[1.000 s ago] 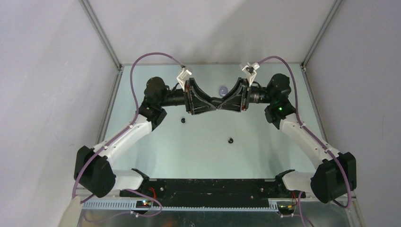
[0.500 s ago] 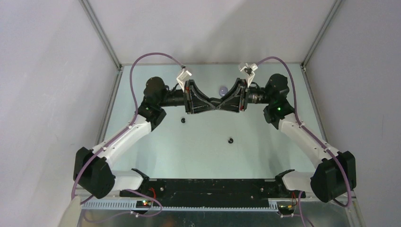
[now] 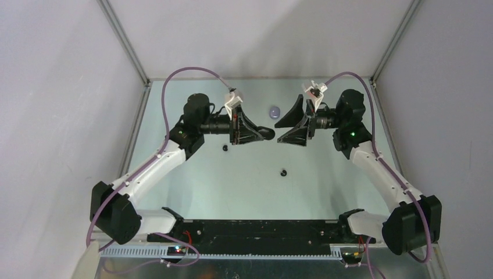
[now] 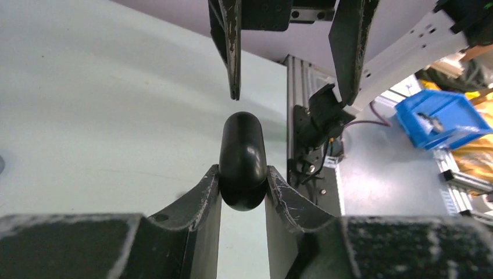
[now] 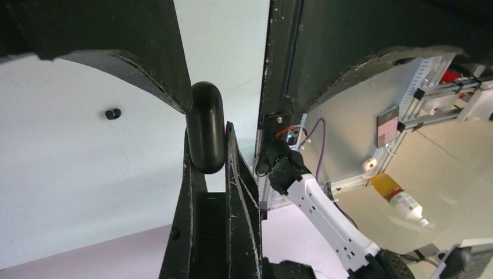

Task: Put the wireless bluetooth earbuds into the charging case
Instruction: Pick up the charging case at the center of the board.

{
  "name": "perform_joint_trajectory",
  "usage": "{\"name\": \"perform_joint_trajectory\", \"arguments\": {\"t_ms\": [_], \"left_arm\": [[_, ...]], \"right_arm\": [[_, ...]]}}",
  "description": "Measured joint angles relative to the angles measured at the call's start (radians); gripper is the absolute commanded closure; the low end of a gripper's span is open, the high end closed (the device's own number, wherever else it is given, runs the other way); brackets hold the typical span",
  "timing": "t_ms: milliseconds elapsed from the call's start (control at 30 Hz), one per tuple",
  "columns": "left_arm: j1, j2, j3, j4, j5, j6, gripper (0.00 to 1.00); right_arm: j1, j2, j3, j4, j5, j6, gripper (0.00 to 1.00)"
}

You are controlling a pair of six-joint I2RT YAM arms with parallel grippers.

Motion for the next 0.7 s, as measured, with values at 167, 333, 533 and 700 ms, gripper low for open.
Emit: {"name": "perform_joint_trajectory", "arguments": {"t_ms": [167, 333, 533, 700], "left_arm": [[-0.021, 0.0, 0.027, -0.142, -0.037, 0.128, 0.82], [-0.059, 0.0, 0.045, -0.246, -0.065, 0.247, 0.82], [-0.098, 0.001, 0.059, -0.359, -0.109, 0.363, 0.82], [-0.127, 0.006, 0.072, -0.407, -0.123, 0.415, 0.82]], "right_arm": [[-0.009, -0.001, 0.003, -0.158, -0.004, -0.176, 0.36], [0.003, 0.021, 0.023, -0.372, 0.015, -0.381, 0.38], [0.03, 0.036, 0.043, -0.534, 0.04, -0.542, 0.4], [0.063, 0.039, 0.072, -0.654, 0.072, -0.679, 0.43]]}}
